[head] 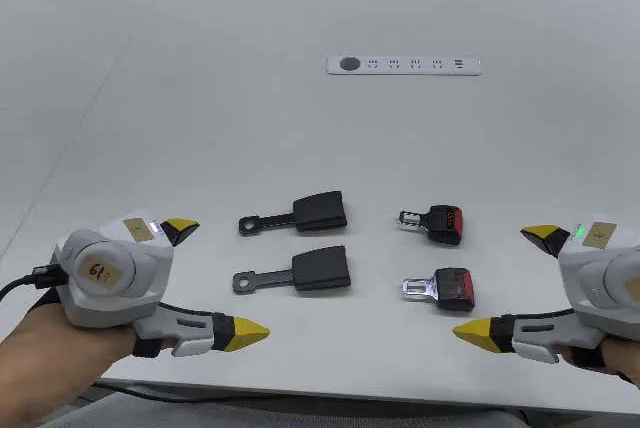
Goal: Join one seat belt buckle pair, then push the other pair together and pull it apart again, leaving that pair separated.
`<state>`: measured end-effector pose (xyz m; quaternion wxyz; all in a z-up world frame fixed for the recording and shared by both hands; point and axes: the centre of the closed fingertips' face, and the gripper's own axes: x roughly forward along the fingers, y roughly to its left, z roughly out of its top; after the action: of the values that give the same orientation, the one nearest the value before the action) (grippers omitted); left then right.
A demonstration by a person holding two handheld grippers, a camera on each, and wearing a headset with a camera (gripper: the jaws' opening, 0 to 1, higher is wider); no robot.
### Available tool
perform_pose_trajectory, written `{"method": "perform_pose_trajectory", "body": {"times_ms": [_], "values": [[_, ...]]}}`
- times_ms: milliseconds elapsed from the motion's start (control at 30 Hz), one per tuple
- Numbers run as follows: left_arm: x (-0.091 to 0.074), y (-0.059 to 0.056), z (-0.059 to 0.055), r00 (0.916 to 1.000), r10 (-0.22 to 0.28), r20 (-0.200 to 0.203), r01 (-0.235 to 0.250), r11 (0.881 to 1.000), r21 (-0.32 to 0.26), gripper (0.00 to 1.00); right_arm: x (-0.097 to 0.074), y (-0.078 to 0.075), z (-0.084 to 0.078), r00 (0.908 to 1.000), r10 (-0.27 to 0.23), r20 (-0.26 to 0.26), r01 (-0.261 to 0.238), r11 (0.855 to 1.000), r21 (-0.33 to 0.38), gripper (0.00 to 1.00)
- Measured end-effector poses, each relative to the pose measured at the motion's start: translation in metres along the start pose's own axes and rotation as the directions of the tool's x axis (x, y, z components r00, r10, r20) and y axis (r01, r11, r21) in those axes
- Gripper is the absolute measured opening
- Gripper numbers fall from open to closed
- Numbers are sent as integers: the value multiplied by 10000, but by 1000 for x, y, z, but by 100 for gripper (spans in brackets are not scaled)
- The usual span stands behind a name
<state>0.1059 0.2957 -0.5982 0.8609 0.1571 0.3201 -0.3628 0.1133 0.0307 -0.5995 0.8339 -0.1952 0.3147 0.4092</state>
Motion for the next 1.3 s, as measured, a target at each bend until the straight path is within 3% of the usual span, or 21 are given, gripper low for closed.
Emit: {"method": "perform_pose_trajectory", "body": {"times_ms": [733,1300], "values": [[-3,4,-5,9999,97,33,-97,10000,-19,100,1,6,-1,9999,69,-111,-71,9998,-193,90],[-2,3,-8,9999,31,-127,-30,10000,79,100,2,1,0,9998,47,-186,-56,9989,-469,90]]}}
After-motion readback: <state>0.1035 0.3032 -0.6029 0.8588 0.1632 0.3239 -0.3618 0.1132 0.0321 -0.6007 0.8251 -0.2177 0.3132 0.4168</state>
